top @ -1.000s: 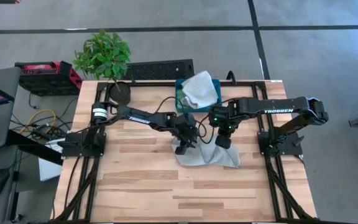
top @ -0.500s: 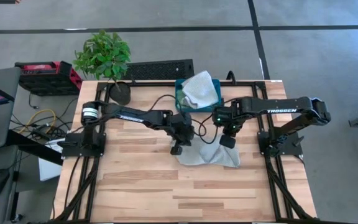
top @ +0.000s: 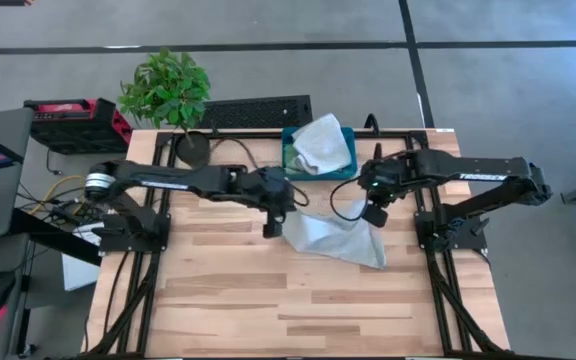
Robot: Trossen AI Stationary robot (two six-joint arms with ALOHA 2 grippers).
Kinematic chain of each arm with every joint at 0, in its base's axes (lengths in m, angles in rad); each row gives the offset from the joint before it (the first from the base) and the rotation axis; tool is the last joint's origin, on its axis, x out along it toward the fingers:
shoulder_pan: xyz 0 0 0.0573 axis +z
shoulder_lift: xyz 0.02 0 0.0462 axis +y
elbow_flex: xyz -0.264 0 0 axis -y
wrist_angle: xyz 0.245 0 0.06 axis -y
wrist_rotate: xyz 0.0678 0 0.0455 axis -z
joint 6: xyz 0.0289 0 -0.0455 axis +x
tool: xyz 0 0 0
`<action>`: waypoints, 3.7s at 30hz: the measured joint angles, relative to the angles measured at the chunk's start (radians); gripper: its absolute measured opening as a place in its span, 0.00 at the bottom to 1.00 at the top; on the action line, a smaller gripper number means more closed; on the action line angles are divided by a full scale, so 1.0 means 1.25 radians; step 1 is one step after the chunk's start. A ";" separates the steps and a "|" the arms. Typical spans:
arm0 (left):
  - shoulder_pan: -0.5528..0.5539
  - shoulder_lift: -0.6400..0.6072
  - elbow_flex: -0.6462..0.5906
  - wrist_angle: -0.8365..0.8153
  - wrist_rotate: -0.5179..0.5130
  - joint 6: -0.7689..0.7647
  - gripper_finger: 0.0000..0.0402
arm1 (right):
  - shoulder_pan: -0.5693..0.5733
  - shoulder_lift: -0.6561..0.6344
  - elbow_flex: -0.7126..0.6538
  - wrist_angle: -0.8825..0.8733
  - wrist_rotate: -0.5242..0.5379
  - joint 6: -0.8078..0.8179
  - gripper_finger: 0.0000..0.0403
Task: Fold microfiber towels
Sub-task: Fold the gray towel
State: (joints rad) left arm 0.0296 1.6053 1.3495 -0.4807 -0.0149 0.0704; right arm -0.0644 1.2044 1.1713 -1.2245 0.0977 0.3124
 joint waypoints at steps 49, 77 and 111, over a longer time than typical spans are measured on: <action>-0.390 -0.009 0.291 -0.503 -0.169 -0.512 0.00 | 0.350 0.110 0.328 -0.194 0.003 0.192 0.01; -0.601 0.261 0.291 -0.392 -0.077 -0.815 0.00 | 0.584 0.425 0.328 -0.058 -0.081 0.444 0.00; -0.287 0.261 0.291 -0.677 -0.200 -0.740 0.00 | 0.285 0.424 0.100 -0.184 0.093 0.292 0.01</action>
State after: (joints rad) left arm -0.3292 1.9316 1.7130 -1.3268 -0.2651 -0.8546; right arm 0.2919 1.7340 1.2962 -1.4542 0.2137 0.6769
